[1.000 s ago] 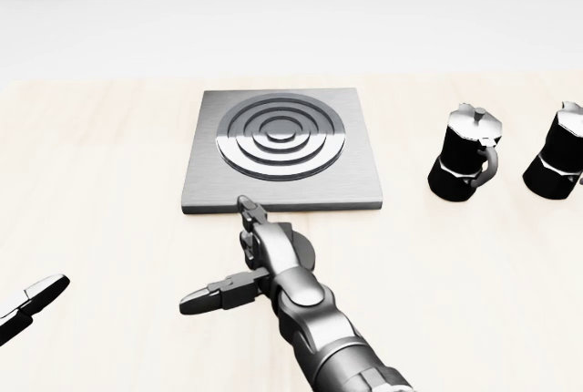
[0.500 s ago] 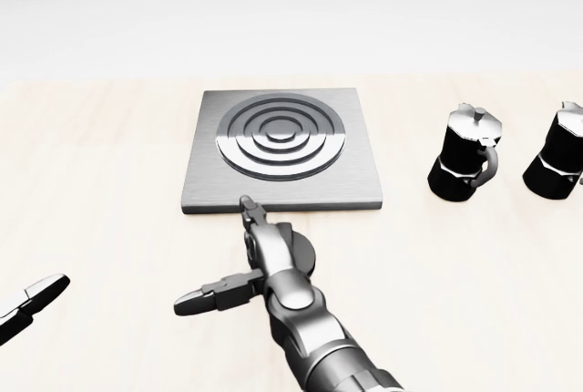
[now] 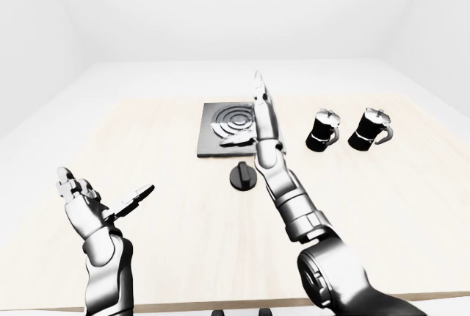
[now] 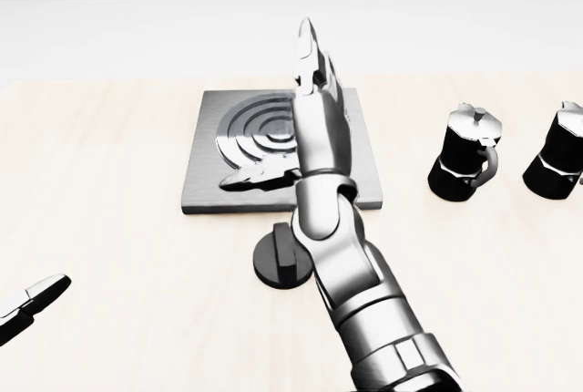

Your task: Turn off the stove.

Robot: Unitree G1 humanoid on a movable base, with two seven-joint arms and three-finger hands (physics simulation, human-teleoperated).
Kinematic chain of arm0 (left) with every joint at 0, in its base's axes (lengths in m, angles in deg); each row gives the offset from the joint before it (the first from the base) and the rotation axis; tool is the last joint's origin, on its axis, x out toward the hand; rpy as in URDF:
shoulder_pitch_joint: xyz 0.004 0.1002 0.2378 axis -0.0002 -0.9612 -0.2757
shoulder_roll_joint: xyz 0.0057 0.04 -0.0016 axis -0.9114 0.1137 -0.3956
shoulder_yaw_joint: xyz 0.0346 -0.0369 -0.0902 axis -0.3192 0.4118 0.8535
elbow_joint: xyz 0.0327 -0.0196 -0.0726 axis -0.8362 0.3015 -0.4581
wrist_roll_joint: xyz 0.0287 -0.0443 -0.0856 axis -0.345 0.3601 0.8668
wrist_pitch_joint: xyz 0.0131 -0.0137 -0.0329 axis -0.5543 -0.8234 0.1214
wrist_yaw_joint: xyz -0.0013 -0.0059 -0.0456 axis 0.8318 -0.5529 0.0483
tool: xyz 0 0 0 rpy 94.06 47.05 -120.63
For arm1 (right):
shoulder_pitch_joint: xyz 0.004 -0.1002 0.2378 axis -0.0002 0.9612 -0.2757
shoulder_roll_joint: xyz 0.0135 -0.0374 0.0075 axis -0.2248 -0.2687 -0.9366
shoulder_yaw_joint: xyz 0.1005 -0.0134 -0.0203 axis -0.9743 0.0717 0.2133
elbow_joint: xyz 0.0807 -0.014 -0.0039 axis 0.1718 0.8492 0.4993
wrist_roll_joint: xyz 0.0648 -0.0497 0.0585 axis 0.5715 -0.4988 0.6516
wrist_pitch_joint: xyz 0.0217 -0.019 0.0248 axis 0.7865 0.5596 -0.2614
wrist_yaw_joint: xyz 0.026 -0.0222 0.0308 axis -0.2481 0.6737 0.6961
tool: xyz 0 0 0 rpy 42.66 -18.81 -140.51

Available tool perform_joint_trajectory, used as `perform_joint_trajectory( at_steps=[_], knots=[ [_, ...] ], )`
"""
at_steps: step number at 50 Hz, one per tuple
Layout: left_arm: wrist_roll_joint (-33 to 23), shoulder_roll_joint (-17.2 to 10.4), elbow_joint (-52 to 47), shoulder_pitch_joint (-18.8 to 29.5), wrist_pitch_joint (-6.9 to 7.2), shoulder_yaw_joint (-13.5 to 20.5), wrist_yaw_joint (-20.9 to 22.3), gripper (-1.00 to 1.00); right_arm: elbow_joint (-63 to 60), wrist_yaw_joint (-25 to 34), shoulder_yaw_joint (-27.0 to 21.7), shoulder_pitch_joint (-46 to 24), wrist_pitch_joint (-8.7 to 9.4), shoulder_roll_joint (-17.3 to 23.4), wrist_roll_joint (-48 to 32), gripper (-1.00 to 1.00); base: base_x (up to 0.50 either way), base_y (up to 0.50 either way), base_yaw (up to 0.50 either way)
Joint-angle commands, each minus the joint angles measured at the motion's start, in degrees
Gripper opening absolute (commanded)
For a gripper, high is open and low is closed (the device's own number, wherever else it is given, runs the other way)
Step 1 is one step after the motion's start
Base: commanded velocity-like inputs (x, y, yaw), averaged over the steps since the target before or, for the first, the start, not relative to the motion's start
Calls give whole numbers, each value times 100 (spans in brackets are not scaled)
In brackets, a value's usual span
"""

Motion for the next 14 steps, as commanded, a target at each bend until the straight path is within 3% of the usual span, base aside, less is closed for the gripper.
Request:
perform_joint_trajectory(
  at_steps=[1, 3, 5, 14],
  knots=[
    [-26, 6, 108, 38, -83, -11, 12, 100, -1330, -399, 23, -533, 0, 891, -969, 100, 0, 0, 0],
    [-2, 9, -39, -21, 7, -3, 14, 100, -998, -504, -15, -816, 0, 937, -922, 100, 0, 0, 0],
    [-2, 13, -7, -14, -31, 3, 20, 100, -968, -643, -11, -955, 0, 954, -997, 100, 0, 0, 0],
    [1, 5, 29, 5, -58, -11, 26, 100, -1547, -187, 29, -846, 0, 891, -851, 100, 0, 0, 0]
  ],
)
